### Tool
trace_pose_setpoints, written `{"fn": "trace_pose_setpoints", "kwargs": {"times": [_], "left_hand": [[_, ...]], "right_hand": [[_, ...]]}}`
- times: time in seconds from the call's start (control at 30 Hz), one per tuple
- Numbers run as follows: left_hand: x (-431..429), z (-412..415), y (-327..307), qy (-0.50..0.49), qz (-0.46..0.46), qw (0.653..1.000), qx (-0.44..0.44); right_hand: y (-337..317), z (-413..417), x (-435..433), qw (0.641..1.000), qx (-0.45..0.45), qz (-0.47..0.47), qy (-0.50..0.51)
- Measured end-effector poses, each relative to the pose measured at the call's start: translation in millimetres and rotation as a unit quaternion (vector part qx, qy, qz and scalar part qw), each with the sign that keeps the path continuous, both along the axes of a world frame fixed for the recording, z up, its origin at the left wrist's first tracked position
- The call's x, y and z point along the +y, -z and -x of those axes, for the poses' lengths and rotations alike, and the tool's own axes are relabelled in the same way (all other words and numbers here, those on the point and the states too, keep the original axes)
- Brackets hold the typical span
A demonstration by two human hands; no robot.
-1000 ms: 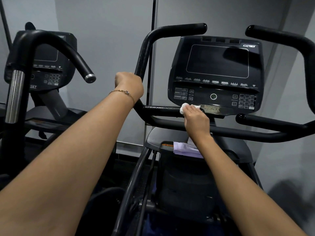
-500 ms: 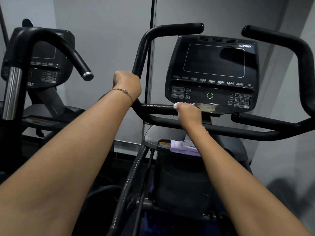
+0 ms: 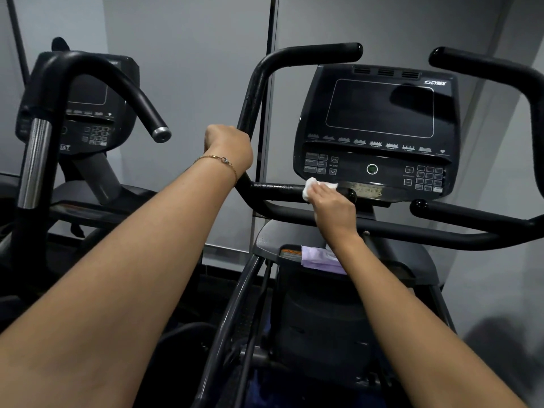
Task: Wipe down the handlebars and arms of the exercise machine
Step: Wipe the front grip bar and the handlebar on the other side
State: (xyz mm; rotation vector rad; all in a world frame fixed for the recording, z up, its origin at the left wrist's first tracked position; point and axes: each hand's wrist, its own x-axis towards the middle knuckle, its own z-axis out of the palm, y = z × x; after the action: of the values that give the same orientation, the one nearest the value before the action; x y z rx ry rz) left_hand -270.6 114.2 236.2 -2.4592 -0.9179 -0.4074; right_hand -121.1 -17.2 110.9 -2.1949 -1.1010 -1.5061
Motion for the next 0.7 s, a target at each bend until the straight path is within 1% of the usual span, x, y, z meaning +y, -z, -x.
{"fn": "trace_pose_setpoints", "kwargs": {"times": [0.07,0.13,0.17,0.2,0.27,0.3,0.33,0.4,0.47,0.53,0.6,0.7], "left_hand": [[1.1,0.7,0.3,0.003,-0.003,1.0,0.001],[1.4,1.0,0.7,0.004,-0.006,1.0,0.003],[1.2,1.1,1.0,0.004,-0.008,1.0,0.005],[0.9,0.9,0.8,0.007,-0.008,1.0,0.006],[0.8,0.3,0.3,0.013,-0.005,1.0,0.007],[0.9,0.2,-0.4,0.015,-0.002,1.0,0.007],[1.2,0.5,-1.3,0.017,0.003,1.0,0.007],[2.9,1.8,-2.9,0.02,0.01,1.0,0.007],[4.0,3.9,-3.6,0.016,0.011,1.0,0.009],[4.0,5.3,-4.2,0.014,0.012,1.0,0.012],[3.5,5.7,-5.0,0.016,0.015,1.0,0.013],[5.7,5.8,-6.9,0.023,0.027,0.999,0.003]], "right_hand": [[-7.4,5.3,3.8,0.999,0.036,-0.012,0.013],[-21.6,10.9,17.4,0.991,0.113,0.0,0.069],[-23.5,10.4,24.2,0.99,0.121,0.004,0.068],[-21.6,10.4,28.4,0.993,0.11,0.006,0.037],[-8.1,6.1,27.4,0.999,0.04,0.006,-0.031],[-0.4,-0.5,24.7,0.999,0.001,0.003,-0.044],[4.8,-4.2,19.6,0.999,-0.014,0.013,-0.049],[4.0,-4.1,16.7,0.999,-0.007,0.008,-0.049],[-11.4,6.1,28.7,0.998,0.038,-0.002,-0.04],[-21.1,14.0,44.7,0.998,0.058,-0.004,-0.014],[-15.3,9.8,53.6,0.998,0.035,0.006,-0.044],[7.9,-4.2,44.4,0.996,-0.031,0.01,-0.081]]}}
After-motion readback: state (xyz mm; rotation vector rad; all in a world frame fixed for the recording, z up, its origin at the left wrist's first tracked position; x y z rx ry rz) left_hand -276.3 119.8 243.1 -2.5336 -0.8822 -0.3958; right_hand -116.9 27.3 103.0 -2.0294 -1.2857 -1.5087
